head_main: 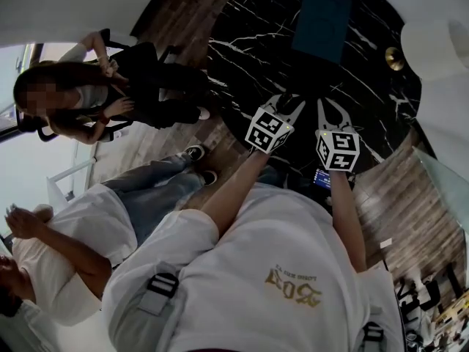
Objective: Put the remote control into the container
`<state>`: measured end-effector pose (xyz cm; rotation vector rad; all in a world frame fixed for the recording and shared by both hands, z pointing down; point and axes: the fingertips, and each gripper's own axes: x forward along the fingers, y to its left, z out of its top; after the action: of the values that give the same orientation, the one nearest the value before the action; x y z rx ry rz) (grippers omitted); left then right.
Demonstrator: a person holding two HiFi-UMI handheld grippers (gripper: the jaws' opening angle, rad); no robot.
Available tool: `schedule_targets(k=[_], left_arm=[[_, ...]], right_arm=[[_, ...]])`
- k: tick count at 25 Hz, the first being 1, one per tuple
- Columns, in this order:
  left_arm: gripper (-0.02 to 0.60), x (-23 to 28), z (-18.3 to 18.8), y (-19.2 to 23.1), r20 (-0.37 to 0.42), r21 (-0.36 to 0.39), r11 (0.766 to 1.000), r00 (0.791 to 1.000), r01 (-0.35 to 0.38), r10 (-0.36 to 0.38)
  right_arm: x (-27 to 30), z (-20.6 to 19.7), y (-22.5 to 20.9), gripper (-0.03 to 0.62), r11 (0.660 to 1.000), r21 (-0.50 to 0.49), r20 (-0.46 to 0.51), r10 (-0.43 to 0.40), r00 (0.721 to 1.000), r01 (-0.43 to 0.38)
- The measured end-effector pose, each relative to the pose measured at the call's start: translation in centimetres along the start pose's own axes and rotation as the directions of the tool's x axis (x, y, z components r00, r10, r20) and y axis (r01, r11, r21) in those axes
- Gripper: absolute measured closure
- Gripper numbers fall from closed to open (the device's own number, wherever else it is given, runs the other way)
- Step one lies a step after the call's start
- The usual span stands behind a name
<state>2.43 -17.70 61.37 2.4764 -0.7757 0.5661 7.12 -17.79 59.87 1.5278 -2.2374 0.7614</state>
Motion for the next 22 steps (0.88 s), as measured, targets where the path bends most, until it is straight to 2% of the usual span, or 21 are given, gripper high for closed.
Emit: schedule_targets(k=[5,13,22], left_arm=[[0.558,0.4,-0.6,0.1,-0.005,-0.004,1.0,1.0,0.014,-0.014],[0.558,0.8,-1.2,0.5,-0.046,-0.011,1.0,0.999,0.005,-0.006],[0.558,1.1,-1.5,0.7,-0.087,-0.026,1.0,0.996,-0.002,0.0]], right_arm=[[0.6,-0.6,-0.1,0.583,1.0,-0.006,-0.035,0.004,0.999,-0.004],[1.6,-4.1,0.0,0.583,0.999,0.019,-0.173,0.032,0.984,-0.029],[2.2,-4.8,0.2,0.583,0.999,0.027,-0.21,0.047,0.977,-0.042]])
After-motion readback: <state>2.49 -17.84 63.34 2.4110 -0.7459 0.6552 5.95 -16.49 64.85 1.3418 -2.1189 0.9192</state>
